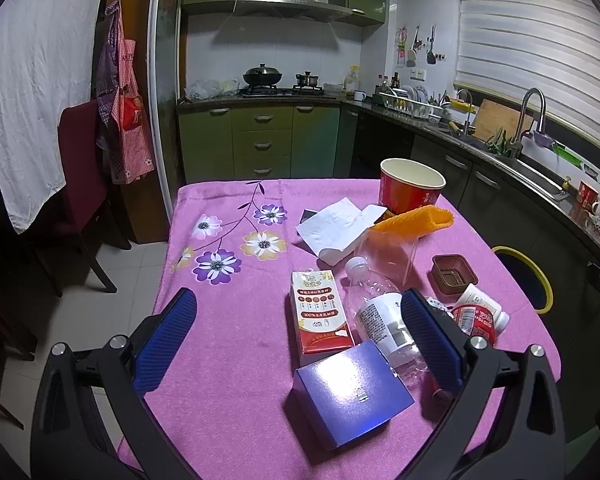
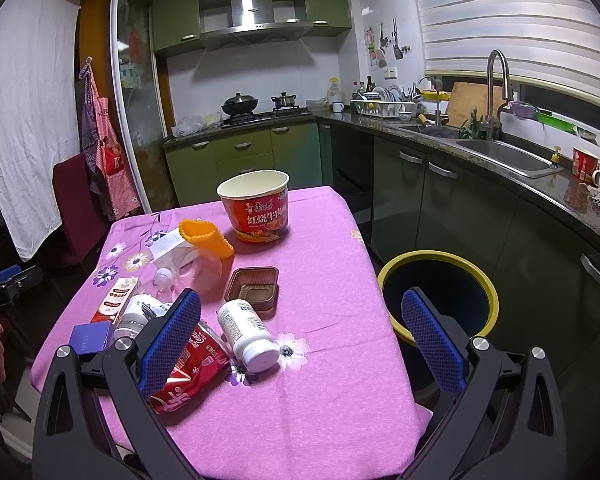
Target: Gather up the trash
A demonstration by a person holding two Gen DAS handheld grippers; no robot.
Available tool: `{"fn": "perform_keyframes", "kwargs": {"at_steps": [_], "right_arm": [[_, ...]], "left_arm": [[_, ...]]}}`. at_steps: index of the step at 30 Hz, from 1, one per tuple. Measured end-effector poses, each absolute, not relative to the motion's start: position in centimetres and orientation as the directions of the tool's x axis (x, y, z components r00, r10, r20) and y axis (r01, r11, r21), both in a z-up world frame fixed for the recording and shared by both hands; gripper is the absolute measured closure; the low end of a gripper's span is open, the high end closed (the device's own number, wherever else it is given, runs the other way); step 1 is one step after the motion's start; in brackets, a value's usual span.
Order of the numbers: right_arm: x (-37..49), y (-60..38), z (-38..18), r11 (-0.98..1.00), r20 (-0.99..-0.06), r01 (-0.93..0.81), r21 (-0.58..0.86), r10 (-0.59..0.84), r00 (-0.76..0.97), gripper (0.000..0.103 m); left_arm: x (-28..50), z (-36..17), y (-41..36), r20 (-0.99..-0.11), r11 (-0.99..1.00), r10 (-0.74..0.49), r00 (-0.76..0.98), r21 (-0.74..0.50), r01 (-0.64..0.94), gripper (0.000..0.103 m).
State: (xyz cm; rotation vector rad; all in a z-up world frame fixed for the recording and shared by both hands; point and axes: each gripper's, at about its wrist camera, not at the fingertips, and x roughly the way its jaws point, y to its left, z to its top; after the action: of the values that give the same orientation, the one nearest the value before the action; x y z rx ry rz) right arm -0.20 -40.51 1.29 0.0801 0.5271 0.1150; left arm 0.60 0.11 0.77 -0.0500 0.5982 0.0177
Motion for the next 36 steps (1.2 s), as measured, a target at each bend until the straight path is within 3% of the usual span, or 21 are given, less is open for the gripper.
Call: {"fn": "perform_keyframes", "kwargs": {"at_steps": [36], "right_arm": [[-0.08,-40.71,0.95,0.990,-0.506,-0.086,0.108,0.129,0.853,0.004]], "left_arm": [[0.66,-0.14,-0.36,-0.583,0.999,-0.007,0.812,-0.045,-0.024,0.006]]}}
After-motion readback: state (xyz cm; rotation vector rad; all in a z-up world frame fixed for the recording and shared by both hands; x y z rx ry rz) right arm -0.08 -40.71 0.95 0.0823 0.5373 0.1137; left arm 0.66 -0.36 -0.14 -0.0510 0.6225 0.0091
